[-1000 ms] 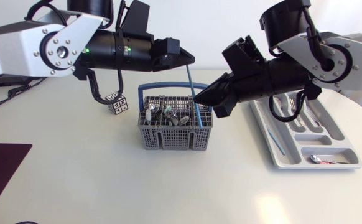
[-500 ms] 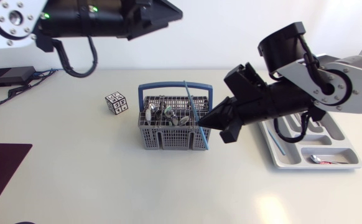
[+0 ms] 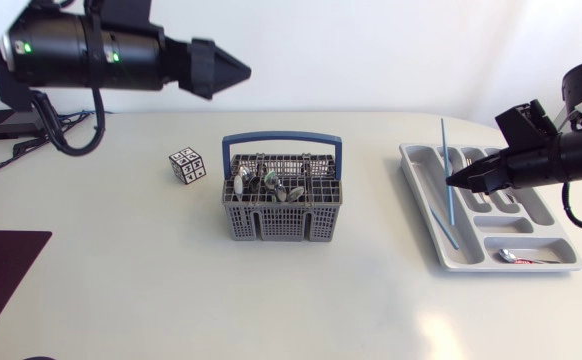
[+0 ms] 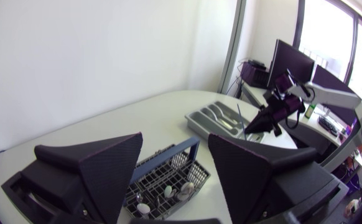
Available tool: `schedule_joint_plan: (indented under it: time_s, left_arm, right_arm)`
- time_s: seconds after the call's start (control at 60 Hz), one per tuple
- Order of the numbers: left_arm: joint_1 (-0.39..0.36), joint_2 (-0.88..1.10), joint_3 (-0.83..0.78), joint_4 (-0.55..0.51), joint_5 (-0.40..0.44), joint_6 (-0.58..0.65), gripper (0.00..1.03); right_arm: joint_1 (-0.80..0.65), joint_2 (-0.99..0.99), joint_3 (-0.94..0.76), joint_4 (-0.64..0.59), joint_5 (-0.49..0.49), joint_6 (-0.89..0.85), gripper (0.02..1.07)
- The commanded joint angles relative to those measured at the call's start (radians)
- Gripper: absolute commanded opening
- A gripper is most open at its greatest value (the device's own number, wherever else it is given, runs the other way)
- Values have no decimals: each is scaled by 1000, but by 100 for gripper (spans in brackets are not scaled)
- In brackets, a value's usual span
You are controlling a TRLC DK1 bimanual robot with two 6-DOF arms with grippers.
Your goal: Transfer all utensils from the basket to the drawer tray.
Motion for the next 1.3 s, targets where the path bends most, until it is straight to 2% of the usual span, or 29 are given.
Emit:
schedule_joint_plan:
  time_s: [0.0, 0.117, 0.25, 0.317, 0.383, 0.483, 0.517, 0.55, 0.65, 0.767, 0.9, 1.033, 1.133, 1.283]
  left_arm:
    - [-8, -29, -79, -16, -19, 96, 74]
    - [-8, -51, -161, -25, -21, 175, 75]
    - [-8, -69, -236, -23, -21, 241, 75]
    - [-9, -85, -270, -20, -21, 268, 75]
    - [-9, -106, -302, -17, -21, 293, 78]
    - [-17, -128, -342, -17, -21, 339, 78]
    - [-21, -132, -359, -14, -21, 354, 81]
    - [-21, -135, -369, -14, -21, 366, 83]
    - [-31, -148, -415, 4, -21, 408, 85]
    - [-49, -160, -467, 37, -21, 449, 87]
    - [-55, -148, -504, 92, -21, 452, 87]
    - [-55, -117, -517, 129, -21, 452, 87]
    - [-55, -92, -526, 162, -29, 451, 86]
    - [-67, -65, -526, 191, -47, 445, 86]
  right_arm:
    - [-37, 94, 39, -17, 50, -14, 7]
    - [-55, 188, 58, 8, 165, 12, 7]
    - [-74, 300, 95, 34, 198, 51, 10]
    - [-74, 356, 111, 35, 201, 66, 22]
    - [-74, 392, 123, 34, 204, 83, 26]
    - [-71, 401, 137, 31, 221, 110, 56]
    - [-63, 392, 140, 28, 224, 124, 67]
    - [-55, 385, 143, 22, 225, 132, 69]
    - [-17, 336, 158, -14, 215, 149, 69]
    - [64, 267, 164, -61, 116, 170, 69]
    - [202, 229, 183, -89, 75, 262, 69]
    - [324, 240, 233, -104, 1, 371, 69]
    - [376, 264, 289, -129, -134, 437, 69]
    - [437, 321, 331, -118, -206, 548, 69]
